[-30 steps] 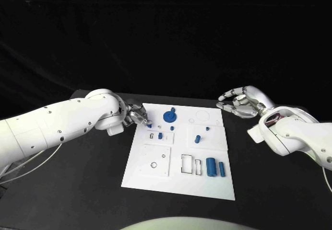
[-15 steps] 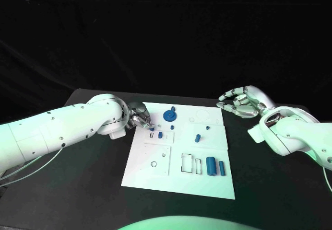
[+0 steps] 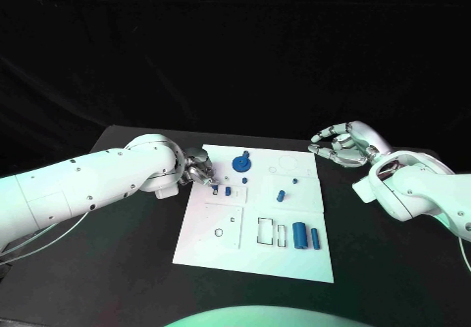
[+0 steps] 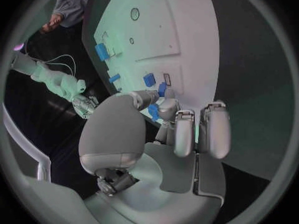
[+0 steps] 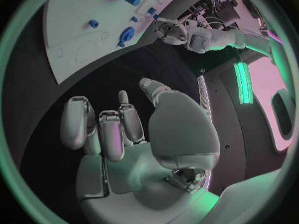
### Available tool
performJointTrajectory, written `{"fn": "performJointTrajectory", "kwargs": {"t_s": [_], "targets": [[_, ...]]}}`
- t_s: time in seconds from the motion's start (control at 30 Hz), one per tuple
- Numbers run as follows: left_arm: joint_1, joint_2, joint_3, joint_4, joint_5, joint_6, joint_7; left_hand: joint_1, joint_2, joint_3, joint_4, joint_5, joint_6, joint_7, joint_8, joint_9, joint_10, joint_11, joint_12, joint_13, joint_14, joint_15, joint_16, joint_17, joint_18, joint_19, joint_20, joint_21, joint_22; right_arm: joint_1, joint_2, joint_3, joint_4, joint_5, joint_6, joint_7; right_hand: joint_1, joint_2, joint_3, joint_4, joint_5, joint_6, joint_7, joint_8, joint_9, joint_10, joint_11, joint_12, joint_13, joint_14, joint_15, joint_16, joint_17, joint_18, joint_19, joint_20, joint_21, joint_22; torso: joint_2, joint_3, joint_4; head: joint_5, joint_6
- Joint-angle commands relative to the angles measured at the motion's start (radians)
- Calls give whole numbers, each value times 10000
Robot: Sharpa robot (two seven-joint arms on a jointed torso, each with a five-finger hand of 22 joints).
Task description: Assemble the parts on the task board
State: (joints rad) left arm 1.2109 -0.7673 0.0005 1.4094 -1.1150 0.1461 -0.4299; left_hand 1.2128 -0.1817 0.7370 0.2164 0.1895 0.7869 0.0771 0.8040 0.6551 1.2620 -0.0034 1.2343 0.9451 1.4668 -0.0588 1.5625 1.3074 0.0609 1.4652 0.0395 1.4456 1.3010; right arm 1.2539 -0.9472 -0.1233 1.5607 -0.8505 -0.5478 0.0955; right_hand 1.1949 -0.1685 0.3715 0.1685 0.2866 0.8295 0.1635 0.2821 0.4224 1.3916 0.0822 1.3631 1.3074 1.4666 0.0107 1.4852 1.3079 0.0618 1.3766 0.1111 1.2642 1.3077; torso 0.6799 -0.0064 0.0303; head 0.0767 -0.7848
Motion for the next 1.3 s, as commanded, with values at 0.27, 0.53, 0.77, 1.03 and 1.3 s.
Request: {"fn": "performJointTrajectory", "kwargs": {"t_s": [0.27,0.53,0.77,1.03,1.3], "targets": [[-59,103,-8,-42,-158,452,-258,57,82,1719,-1651,34,46,2,40,5,72,8,14,17,987,-65,13,2426,-59,64,-32,39,15,-9,3,0,7,-18,18,82,-17,64,15,53,56,-67,-22,46,15,1,-63,-8,331,488,-92,-64,168,174,14,-37,-43,254,-3,-3,10,6,15],[-93,112,-14,-19,-204,624,-311,45,63,1736,-1663,35,61,-2,44,8,84,3,11,10,989,-70,16,2434,-60,67,-36,42,21,-12,4,0,0,-14,35,79,-17,64,15,53,56,-67,-22,46,15,1,-63,-8,331,488,-92,-64,168,174,14,-37,-43,254,2,-3,-4,16,15],[-104,89,-15,-13,-207,696,-343,43,60,1739,-1665,35,63,-3,44,8,79,2,2,-7,990,-71,16,2435,-60,66,-36,41,18,-14,2,0,-6,-13,42,68,-22,73,-5,84,104,-79,-22,59,23,-5,-64,-14,323,489,-93,-66,168,177,9,-39,-64,244,2,-3,4,10,-13],[-109,88,-15,-2,-207,812,-358,35,47,1746,-1671,32,69,-5,46,10,75,0,-12,-31,990,-74,16,2435,-57,61,-37,34,4,-22,10,0,-18,-12,49,67,-22,73,-5,84,104,-79,-22,59,23,-5,-64,-14,323,489,-93,-66,168,177,9,-39,-64,244,2,-3,0,13,-30],[-115,79,-15,8,-207,781,-335,34,43,1751,-1676,32,72,-7,46,10,77,-1,-14,-34,991,-75,18,2441,-59,64,-37,39,14,-39,11,0,-21,-12,45,76,-22,73,-5,84,104,-79,-22,59,23,-5,-64,-14,323,489,-93,-66,168,177,9,-39,-64,244,5,-2,6,10,-21]]}}
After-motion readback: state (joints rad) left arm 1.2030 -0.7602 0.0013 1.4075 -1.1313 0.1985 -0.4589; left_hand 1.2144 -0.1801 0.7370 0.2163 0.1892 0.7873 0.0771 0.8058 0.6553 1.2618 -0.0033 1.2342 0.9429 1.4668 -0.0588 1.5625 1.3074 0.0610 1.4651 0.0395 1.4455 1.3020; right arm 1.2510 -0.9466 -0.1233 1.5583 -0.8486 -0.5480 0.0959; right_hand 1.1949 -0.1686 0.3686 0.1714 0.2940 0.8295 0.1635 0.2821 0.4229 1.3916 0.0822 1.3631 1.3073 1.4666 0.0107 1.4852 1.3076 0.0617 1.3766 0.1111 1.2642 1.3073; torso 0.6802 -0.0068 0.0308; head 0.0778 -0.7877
